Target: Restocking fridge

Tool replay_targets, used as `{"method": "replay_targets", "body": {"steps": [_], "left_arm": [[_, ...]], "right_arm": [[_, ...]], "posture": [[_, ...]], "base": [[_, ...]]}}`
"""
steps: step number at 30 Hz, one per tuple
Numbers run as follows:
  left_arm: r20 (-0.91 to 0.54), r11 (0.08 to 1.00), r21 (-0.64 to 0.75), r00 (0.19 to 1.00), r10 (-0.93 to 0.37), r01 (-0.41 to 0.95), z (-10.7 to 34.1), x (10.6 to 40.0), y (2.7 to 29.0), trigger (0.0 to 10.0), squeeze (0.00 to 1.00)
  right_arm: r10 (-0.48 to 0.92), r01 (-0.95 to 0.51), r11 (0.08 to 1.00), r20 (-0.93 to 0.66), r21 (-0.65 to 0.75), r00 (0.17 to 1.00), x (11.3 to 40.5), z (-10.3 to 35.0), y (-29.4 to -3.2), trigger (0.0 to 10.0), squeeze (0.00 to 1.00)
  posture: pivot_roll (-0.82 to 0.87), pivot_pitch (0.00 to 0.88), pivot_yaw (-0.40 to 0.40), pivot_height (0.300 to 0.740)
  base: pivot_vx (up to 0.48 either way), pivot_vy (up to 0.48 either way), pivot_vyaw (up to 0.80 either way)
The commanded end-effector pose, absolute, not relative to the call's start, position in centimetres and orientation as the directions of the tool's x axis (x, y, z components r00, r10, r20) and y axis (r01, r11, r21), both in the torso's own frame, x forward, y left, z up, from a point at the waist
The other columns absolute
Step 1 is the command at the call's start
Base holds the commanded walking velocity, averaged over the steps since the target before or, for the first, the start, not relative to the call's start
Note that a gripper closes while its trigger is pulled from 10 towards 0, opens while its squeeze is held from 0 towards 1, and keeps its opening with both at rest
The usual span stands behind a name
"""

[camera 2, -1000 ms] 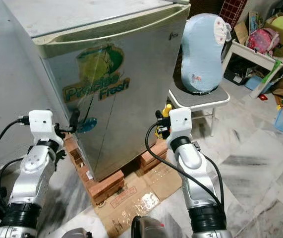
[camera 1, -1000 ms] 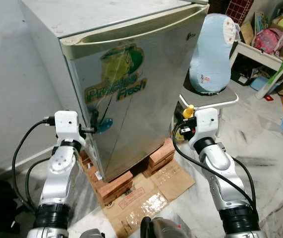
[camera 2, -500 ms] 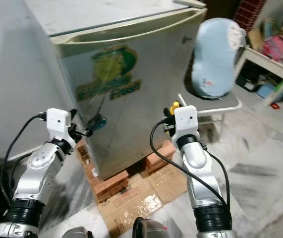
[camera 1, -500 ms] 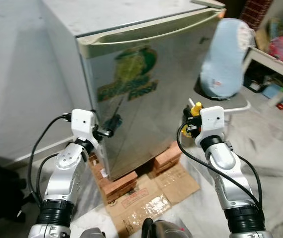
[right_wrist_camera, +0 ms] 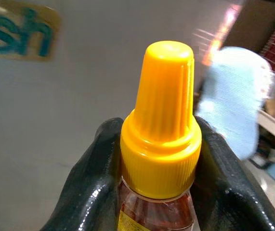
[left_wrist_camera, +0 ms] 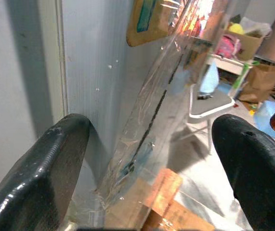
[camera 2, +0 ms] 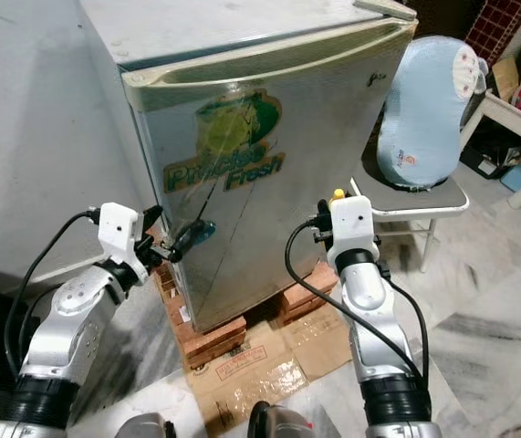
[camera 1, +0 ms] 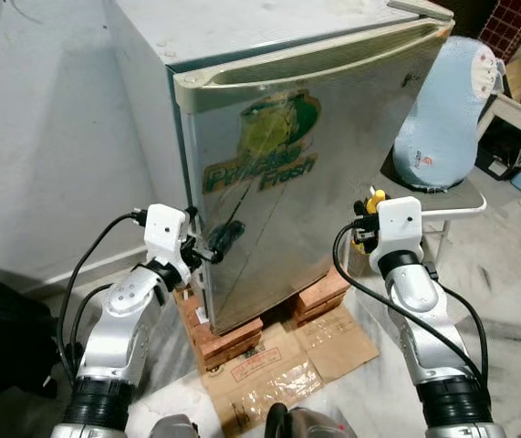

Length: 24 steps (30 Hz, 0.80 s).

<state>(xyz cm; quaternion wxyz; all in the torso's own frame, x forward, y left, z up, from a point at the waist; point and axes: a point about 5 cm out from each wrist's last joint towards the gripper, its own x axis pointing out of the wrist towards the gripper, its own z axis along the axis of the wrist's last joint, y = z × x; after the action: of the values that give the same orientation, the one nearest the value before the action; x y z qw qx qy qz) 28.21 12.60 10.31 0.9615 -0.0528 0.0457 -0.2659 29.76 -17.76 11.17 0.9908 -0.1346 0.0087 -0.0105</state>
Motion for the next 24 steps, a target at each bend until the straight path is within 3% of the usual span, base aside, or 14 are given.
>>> {"method": "replay_targets", "body": {"steps": [1,7,17,24], "left_arm": [[0.003,0.727,-0.122,0.732,-0.681,0.676,11.89,27.75,8.59,10.0,0.00],[0.023,0.731,-0.126,0.739,-0.673,0.670,12.21,27.61,8.22,10.0,0.00],[0.027,0.744,-0.131,0.752,-0.658,0.655,12.40,27.49,8.07,10.0,0.00],[0.030,0.742,-0.130,0.751,-0.660,0.657,12.54,27.49,7.90,10.0,0.00]], "right_arm": [[-0.076,0.071,0.956,-0.007,-0.283,0.997,29.94,11.45,-18.75,10.0,0.00],[-0.109,0.102,0.951,-0.009,-0.290,0.994,30.06,11.28,-19.05,10.0,0.00],[-0.140,0.132,0.951,-0.011,-0.281,0.990,30.07,11.03,-19.08,10.0,0.00],[-0.136,0.131,0.951,0.002,-0.281,0.991,30.09,11.15,-19.02,10.0,0.00]], "posture": [[-0.03,0.040,-0.055,0.740],[-0.02,0.035,-0.048,0.740],[-0.03,0.028,-0.040,0.740],[-0.03,0.027,-0.039,0.740]], "base": [[0.000,0.000,-0.80],[0.000,0.000,-0.80],[0.000,-0.337,-0.80],[0.000,-0.438,-0.08]]}}
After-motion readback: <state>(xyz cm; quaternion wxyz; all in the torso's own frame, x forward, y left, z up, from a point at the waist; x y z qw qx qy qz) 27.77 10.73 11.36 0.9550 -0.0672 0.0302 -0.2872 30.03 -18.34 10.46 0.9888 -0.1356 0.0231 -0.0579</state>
